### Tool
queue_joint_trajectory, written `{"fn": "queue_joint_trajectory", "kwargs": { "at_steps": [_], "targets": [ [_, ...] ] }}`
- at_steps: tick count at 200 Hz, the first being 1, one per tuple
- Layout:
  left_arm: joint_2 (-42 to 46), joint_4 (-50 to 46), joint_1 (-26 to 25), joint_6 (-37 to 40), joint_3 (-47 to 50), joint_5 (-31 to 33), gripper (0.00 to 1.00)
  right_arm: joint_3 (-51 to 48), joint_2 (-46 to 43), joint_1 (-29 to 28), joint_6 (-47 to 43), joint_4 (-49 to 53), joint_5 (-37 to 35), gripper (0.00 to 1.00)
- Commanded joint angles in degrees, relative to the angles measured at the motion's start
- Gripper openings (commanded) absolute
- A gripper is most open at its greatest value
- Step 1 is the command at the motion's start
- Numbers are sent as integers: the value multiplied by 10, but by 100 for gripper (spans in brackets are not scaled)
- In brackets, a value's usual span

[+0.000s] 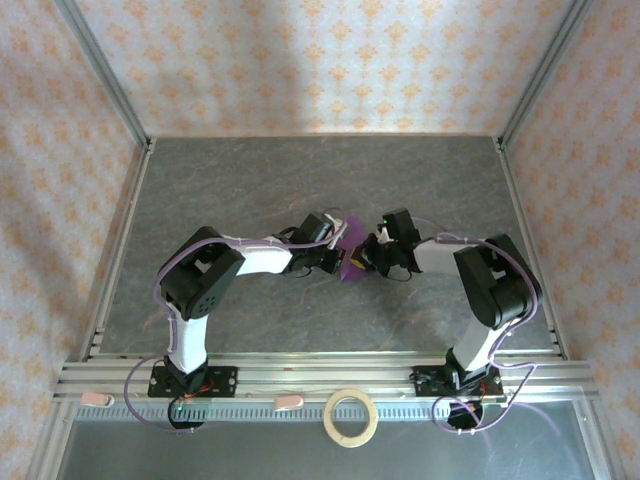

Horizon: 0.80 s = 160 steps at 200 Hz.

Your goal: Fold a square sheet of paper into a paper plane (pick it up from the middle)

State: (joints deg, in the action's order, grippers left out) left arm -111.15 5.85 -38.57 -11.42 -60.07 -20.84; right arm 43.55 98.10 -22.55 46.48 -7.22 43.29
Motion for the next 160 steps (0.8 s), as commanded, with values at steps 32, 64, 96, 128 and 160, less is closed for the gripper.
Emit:
{"fn": "queue_joint_trajectory", "kwargs": {
  "at_steps": [32, 64, 96, 128, 160],
  "targets": [
    [-41, -69, 2, 24, -3, -1, 0, 20, 32, 28, 0, 9, -47, 0],
    [-46, -82, 2, 28, -7, 3, 0, -2, 42, 36, -5, 10, -52, 0],
    [-50, -86, 2, 33, -7, 3, 0, 11, 24, 42, -15, 30, -47, 0],
    [-49, -85, 3, 34, -2, 0, 0, 39, 4, 48, -15, 32, -30, 0],
    [-46, -83, 3, 34, 1, -3, 0, 51, 25, 52, -21, 32, -30, 0]
  ]
}}
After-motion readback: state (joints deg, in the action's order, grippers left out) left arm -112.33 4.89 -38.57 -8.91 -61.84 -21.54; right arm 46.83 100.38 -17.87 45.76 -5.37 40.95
